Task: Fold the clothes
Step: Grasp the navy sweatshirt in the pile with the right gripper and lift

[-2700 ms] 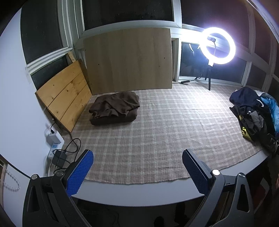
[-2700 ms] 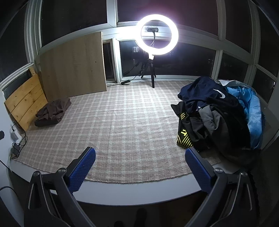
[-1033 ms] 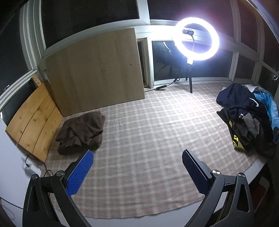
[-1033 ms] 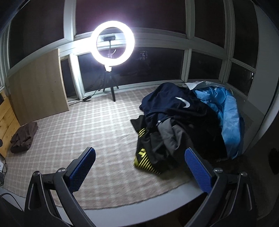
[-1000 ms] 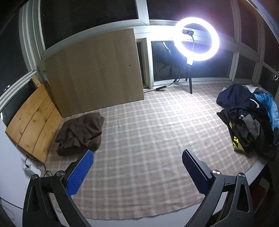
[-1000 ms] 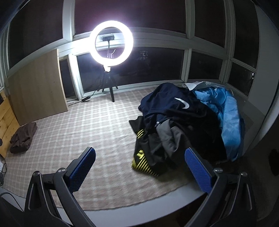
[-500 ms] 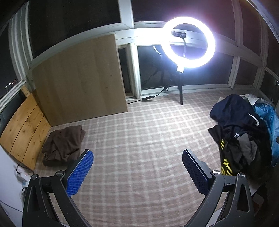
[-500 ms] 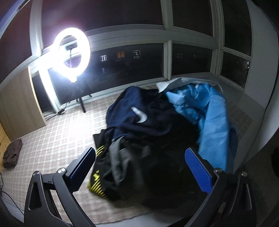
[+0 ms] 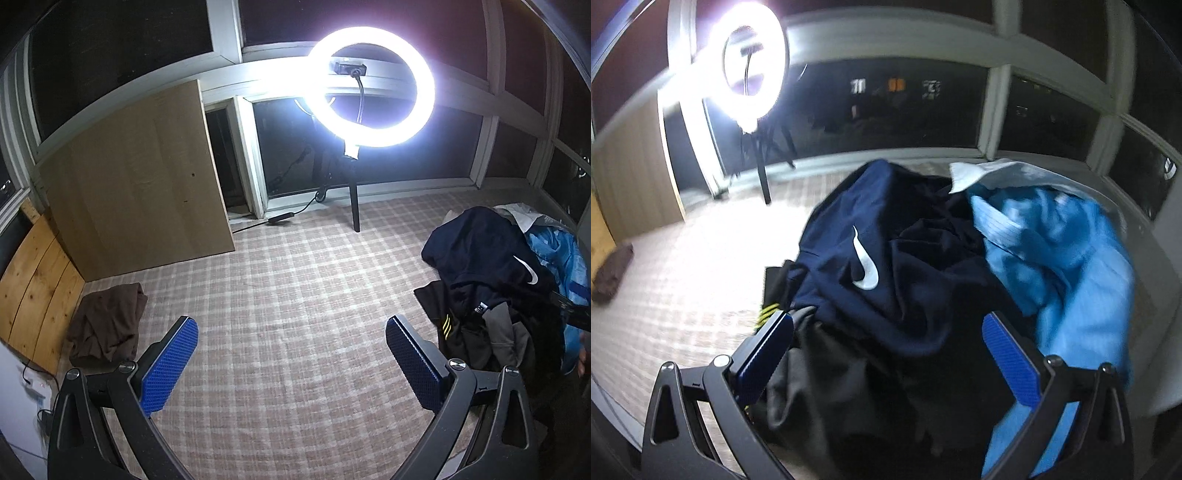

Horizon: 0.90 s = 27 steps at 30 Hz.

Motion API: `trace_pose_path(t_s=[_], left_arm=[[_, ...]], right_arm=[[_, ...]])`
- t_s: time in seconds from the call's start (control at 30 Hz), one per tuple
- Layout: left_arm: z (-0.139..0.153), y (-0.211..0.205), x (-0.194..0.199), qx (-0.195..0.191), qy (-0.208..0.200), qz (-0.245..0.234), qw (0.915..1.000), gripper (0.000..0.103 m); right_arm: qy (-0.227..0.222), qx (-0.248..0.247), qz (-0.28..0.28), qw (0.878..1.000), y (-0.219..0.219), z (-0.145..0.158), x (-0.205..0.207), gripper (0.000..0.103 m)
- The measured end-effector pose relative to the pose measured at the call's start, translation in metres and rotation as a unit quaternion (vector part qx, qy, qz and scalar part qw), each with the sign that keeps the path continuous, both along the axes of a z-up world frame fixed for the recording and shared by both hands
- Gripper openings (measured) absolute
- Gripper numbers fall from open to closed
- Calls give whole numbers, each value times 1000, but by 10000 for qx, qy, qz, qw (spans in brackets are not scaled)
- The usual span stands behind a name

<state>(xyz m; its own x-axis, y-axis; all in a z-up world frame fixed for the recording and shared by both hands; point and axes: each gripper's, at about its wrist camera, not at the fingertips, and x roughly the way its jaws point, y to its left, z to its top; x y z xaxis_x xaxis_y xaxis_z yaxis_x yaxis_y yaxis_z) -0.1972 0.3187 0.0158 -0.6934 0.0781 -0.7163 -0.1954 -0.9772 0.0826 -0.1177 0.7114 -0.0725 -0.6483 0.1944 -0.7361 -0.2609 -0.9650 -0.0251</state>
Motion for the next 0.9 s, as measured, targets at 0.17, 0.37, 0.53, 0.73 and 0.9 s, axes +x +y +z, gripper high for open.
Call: trace_pose_path(t_s=[0.17, 0.37, 0.53, 0.73, 0.9], left_arm=[[-7, -4, -10, -115, -113, 32, 9999, 102], [-18, -14, -26, -162, -268, 58, 9995, 102], [-22, -20, -39, -138, -289, 35, 9995, 102], [-17, -27, -54, -117, -251, 35, 9996, 102], [-10, -38, -60, -26, -174, 30, 9998, 102]], right_arm=[[-467, 617, 314, 9965, -4, -29, -46, 103], [-604, 799, 449, 9940, 0, -39, -60, 88], [-298, -18, 315, 9991, 27, -18, -56, 26], [525, -1152, -24, 9919, 60, 26, -47, 10], [1218, -2155, -183, 9687, 88, 62, -38, 9]])
